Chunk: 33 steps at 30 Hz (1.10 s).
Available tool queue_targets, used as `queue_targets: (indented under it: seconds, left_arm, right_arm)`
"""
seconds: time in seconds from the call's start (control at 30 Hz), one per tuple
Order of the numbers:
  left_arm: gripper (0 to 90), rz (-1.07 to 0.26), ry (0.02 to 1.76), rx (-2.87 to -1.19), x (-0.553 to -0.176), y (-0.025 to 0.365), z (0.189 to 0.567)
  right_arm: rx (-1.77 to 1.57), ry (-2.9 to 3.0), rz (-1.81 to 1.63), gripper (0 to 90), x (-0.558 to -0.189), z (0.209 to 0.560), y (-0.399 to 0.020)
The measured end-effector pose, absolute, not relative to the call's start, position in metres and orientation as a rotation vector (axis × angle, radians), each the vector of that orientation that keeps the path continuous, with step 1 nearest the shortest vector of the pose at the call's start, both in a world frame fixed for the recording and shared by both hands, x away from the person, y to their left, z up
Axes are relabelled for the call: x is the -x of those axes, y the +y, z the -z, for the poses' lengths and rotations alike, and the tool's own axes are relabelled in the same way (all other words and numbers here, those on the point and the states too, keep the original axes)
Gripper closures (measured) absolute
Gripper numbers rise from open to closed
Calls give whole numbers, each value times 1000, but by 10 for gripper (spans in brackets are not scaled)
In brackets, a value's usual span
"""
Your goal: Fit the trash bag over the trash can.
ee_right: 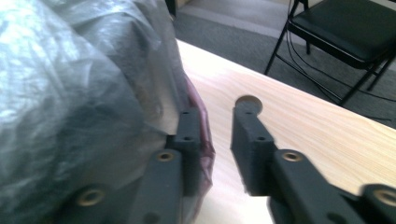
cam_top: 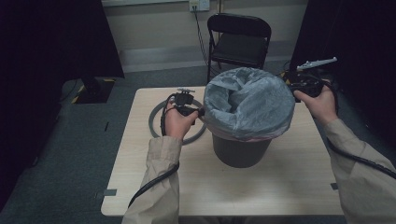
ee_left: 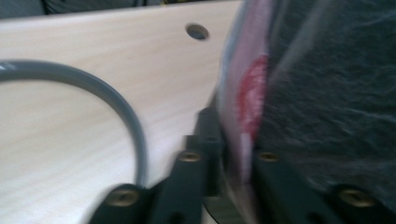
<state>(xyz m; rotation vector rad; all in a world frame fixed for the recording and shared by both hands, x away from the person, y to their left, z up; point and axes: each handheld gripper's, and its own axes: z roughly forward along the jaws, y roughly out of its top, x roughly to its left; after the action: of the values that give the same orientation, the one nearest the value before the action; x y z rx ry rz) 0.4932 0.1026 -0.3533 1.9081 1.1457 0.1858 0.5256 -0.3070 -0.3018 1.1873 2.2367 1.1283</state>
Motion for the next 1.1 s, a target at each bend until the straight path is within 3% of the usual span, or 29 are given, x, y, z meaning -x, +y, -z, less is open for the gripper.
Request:
queue_targets:
  seconds: [0.07,0.17,0.23,0.47,0.97,1.07,1.1]
  left_arm:
    - [717,-189,1157,-1922,-491,106,353]
    - [493,-250,1163,-1911,-487,113,351]
    - [402,-261,1175,-1881,-485,118,348]
    - [302,-260,1183,-1906,-480,123,343]
    - [266,-284,1181,-1956,-472,126,324]
    - [421,-256,1139,-1986,-469,123,331]
    - [518,-212,1123,-2013,-468,121,334]
  right_arm:
    - [-1194,2251,-1105,490,-525,301,-310]
    - [-1202,2252,-1104,456,-523,300,-316]
    - [-1200,2246,-1092,438,-521,300,-317]
    - [-1245,2256,-1077,366,-521,302,-316]
    - [-1253,2274,-1031,335,-517,301,-316]
    - [-1244,2273,-1036,334,-515,301,-316]
    - [-1241,2269,-1031,333,-515,301,-316]
